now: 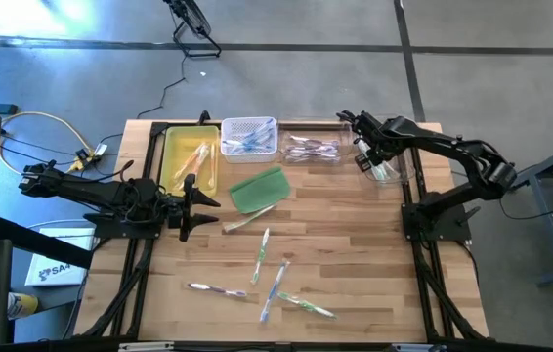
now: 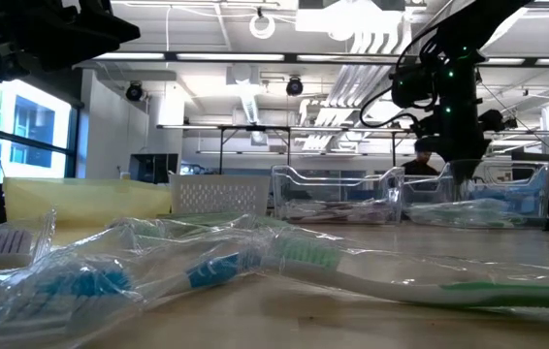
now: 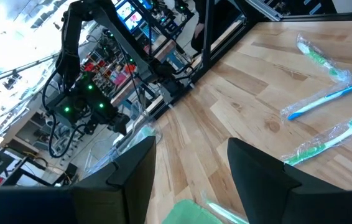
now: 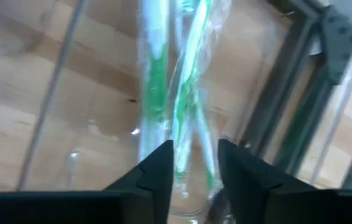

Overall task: Pick & Place Toothbrushes
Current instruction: Put the green toothbrush into the right transparent bin

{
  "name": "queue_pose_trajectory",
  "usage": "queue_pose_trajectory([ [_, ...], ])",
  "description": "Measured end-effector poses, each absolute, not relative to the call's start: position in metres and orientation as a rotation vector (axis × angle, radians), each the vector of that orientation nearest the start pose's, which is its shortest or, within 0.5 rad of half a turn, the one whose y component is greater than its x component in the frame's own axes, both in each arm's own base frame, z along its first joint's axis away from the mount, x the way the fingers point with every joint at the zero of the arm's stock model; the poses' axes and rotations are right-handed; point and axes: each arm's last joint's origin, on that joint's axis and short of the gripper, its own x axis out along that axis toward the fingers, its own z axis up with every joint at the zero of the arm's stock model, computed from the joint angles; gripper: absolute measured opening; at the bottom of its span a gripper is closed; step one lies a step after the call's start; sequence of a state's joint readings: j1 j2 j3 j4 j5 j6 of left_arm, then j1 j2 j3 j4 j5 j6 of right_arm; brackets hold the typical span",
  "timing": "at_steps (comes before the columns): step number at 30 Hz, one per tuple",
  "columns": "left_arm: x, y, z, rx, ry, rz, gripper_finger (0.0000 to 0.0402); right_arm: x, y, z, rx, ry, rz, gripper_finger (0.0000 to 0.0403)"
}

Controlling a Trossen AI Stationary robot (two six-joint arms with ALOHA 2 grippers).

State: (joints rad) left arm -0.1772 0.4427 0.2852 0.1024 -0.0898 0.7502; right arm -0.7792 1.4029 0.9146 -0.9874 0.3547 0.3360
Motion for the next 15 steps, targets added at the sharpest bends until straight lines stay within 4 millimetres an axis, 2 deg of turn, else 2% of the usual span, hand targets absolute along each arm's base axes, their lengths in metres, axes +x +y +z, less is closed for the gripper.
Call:
queue_pose_trajectory([
  [6,0.1277,-0.0202,0.232,0.758,0.02,-0.104,0.0194,0.1557,-0.1686,0.2075,0.553,1.358,-1.181,0.0159],
  [11,0.1277,-0.0202,0.232,0.758,0.02,-0.104,0.0194,0.1547,-0.167,0.2079,0.569,1.379,-1.165,0.0152],
  [15,0.1277,-0.0202,0.232,0.758,0.02,-0.104,0.0194,0.1556,-0.1677,0.2168,0.571,1.389,-1.164,0.0137],
])
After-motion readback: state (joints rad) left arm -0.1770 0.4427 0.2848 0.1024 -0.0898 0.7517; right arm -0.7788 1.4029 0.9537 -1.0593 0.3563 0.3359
